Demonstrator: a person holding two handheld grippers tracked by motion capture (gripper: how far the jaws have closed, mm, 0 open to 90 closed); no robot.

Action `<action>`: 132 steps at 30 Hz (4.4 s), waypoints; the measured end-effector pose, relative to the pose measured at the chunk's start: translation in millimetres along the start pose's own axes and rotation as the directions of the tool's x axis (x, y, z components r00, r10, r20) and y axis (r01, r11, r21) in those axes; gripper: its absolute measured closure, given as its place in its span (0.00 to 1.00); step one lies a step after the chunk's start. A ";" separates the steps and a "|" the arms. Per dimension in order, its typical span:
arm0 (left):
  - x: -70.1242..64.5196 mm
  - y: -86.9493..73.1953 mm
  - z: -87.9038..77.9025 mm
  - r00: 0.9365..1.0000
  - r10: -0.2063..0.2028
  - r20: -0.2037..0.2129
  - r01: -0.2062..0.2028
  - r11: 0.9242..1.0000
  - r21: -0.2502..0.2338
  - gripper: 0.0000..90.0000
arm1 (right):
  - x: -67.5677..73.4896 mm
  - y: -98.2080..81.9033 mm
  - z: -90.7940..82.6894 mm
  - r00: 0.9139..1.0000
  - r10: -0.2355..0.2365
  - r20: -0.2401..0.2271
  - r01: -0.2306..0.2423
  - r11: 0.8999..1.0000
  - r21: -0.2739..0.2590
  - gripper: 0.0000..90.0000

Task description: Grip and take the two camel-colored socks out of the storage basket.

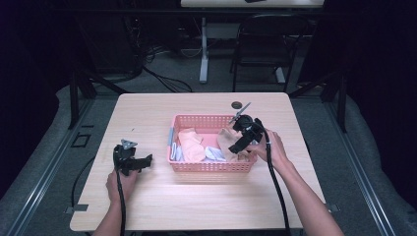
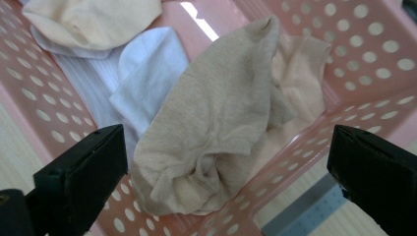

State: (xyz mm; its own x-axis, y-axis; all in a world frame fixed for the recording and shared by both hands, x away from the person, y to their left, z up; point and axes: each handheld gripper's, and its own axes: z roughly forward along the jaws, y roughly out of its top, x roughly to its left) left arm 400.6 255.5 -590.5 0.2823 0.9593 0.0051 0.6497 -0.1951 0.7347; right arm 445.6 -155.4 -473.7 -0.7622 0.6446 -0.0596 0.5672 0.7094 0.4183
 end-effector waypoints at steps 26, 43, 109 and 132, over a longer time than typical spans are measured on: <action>-0.3 0.1 0.3 1.000 -0.002 0.000 0.002 1.000 -0.002 0.15 | -4.6 31.0 49.9 1.000 -0.014 -0.025 0.018 0.988 0.151 0.24; -0.4 0.1 0.3 1.000 -0.003 0.000 0.003 1.000 -0.002 0.15 | 6.7 32.4 61.4 0.996 -0.088 -0.023 0.091 0.961 0.261 0.39; -0.4 0.2 0.5 1.000 -0.002 0.000 0.002 1.000 -0.004 0.15 | 4.5 22.3 58.0 0.998 0.067 -0.020 -0.060 0.968 0.244 0.96; -0.5 0.2 0.5 1.000 -0.002 -0.001 0.002 1.000 -0.004 0.15 | -6.1 19.8 -12.6 0.989 0.114 -0.089 -0.113 0.994 0.009 0.95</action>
State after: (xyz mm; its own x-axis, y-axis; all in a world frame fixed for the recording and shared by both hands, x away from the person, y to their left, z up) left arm 401.0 254.9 -590.7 0.2805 0.9598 0.0038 0.6472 -0.1921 0.7377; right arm 457.5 -148.9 -453.7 -0.7175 0.6931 0.0695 0.6529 0.6343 0.4140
